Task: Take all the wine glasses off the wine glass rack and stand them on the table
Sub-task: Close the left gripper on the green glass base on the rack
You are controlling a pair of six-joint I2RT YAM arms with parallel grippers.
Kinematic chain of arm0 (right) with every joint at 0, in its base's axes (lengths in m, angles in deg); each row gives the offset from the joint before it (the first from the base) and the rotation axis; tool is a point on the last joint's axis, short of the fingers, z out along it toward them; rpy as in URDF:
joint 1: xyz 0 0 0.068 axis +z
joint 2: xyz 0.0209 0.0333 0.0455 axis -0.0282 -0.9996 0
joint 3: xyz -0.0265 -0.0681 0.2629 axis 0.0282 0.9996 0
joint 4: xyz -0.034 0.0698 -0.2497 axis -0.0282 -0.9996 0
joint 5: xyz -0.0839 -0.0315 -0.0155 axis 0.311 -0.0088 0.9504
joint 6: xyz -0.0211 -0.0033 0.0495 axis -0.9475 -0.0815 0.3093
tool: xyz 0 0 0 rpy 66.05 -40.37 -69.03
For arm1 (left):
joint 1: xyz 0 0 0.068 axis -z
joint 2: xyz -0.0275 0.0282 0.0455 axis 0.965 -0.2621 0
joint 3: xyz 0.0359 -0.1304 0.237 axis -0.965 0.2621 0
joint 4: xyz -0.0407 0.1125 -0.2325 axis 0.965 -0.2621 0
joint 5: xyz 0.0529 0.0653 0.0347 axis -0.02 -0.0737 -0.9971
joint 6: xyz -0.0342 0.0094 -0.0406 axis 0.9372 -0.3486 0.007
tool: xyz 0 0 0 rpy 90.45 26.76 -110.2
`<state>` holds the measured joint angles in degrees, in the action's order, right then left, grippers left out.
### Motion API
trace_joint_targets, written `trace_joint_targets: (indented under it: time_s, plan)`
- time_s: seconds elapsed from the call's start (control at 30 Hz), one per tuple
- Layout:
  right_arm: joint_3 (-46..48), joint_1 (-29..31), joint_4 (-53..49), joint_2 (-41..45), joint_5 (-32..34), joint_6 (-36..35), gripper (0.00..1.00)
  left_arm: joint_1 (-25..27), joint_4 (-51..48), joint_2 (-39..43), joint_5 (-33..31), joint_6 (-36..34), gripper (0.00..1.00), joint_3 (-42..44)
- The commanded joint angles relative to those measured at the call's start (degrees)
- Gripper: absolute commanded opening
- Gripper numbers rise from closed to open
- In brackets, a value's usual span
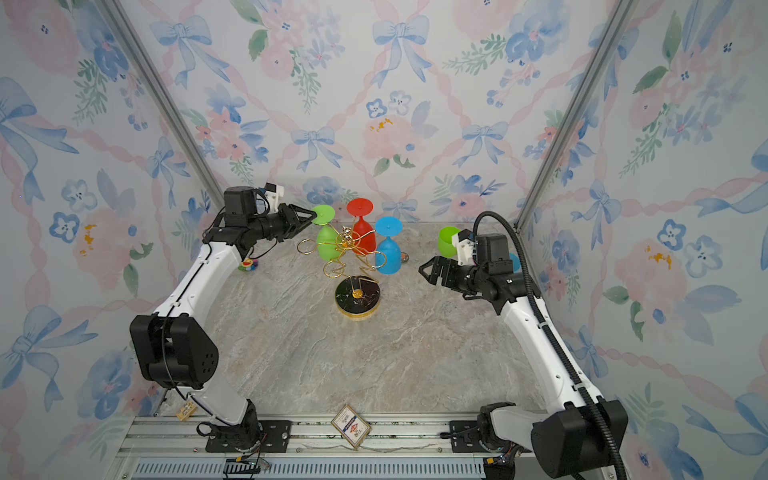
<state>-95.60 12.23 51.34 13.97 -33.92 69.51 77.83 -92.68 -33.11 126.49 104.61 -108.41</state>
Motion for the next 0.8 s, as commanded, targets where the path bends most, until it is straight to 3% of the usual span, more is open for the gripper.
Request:
trace_joint_targets:
  time_s: [0.0,0.77]
  plan:
    - [1.3,0.5,1.3,1.3,-0.8,0.8,0.97,0.3,2.0,-0.5,0.7,0.6,0.31,-1.2]
    - [4.1,0.4,4.2,0.8,-3.0,3.2,0.97,0.2,2.2,-0.6,-1.0,1.4,0.1,-1.9]
